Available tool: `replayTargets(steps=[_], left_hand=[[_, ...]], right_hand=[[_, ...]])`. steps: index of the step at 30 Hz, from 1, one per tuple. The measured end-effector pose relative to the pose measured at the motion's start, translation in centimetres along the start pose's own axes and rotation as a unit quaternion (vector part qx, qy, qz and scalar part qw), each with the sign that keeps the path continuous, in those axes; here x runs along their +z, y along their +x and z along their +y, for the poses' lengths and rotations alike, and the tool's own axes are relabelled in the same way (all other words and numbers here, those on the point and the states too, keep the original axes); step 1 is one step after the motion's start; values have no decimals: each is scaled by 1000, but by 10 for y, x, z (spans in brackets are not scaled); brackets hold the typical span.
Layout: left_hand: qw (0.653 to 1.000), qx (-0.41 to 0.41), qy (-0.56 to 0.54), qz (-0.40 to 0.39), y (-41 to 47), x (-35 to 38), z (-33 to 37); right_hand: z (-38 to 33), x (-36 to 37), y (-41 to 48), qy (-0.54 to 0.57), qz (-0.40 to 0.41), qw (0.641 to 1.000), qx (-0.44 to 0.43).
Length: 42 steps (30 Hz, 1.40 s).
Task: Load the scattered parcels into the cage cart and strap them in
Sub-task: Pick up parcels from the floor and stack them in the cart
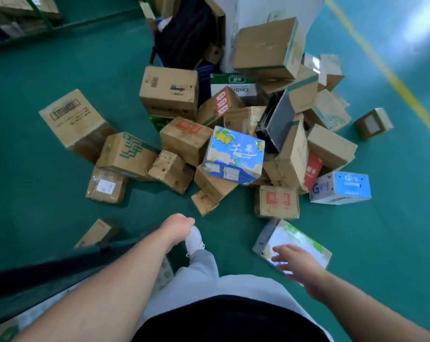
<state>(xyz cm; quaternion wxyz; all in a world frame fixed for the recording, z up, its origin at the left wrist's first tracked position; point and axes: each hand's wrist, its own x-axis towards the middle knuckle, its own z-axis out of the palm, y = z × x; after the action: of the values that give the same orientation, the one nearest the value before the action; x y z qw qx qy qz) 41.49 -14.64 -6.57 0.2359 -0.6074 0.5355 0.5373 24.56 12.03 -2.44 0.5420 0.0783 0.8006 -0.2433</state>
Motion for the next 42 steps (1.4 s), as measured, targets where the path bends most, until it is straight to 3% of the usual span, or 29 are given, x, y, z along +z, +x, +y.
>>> replayTargets(steps=[6,12,18,24,28,31,34,36,42], left_hand=[[998,-21,-51,-6,37,-48,52],[999,-20,33,-10,82,-53,89],[994,-14,108,-5,162,-42,111],[991,-62,119,-3,297,-19,116],[986,-32,165,16,388,14,143],[990,-1,141,-11,440,38,150],[997,-36,58,-35,454,50,142],[999,-35,23,-10,449,52,142],[994,-48,-65,67,365,41,167]], right_hand=[[-63,26,24,-42,27,999,-17],[-125,48,60,-25,-23,999,-25],[-157,62,166,-2,-45,999,1],[-160,80,324,39,-72,990,112],[-150,92,418,97,-101,972,186],[-140,106,466,179,-110,946,245],[-140,116,483,261,-127,918,272],[-148,115,477,273,-140,908,286],[-183,64,394,200,-133,920,308]])
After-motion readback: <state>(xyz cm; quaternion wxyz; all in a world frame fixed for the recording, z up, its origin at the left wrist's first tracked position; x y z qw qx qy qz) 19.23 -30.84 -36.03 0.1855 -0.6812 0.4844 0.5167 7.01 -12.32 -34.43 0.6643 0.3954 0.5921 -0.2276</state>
